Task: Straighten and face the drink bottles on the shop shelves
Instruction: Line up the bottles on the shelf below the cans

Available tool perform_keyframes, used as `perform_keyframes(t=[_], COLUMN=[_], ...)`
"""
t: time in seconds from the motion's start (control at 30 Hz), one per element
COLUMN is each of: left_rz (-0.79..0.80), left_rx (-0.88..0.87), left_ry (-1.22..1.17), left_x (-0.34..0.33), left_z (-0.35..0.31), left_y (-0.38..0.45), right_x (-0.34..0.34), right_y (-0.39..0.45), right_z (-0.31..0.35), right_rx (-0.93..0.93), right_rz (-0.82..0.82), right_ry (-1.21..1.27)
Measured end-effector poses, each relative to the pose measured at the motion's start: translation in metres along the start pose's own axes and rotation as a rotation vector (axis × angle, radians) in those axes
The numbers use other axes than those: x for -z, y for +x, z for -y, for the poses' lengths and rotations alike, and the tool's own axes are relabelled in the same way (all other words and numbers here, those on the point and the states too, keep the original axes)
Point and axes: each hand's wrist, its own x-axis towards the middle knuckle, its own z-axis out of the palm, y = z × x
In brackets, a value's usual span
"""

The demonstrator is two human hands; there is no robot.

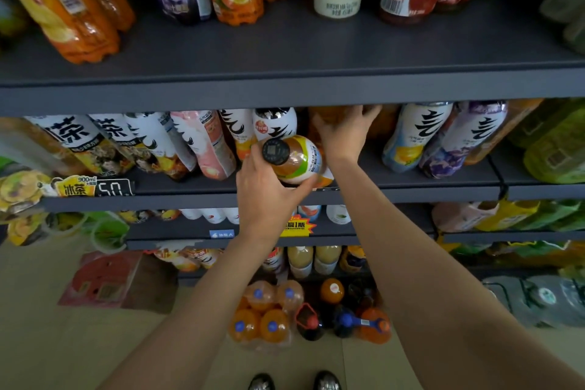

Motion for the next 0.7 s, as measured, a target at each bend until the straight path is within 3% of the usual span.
perform_keyframes(t=[0.27, 0.5, 0.7], left_rz=[0.01, -0.024, 0.021], left_rx=[-0.066, -0.189, -0.218], left_ry=[0.067, 0.186, 0.268], left_x=[0.0, -0.002, -0.017], left_z=[0.007, -0.008, -0.028], left_y=[0.002, 0.001, 0.008], right_x=[0.011, 0.036, 0.084], right_y=[-0.024, -0.016, -0.038], right_z=[-0.019, -0.027, -0.046], right_rx=[0.027, 0.074, 0.058], right_rz=[0.02, 0.094, -0.008], right_ry=[0.195, 0.105, 0.142])
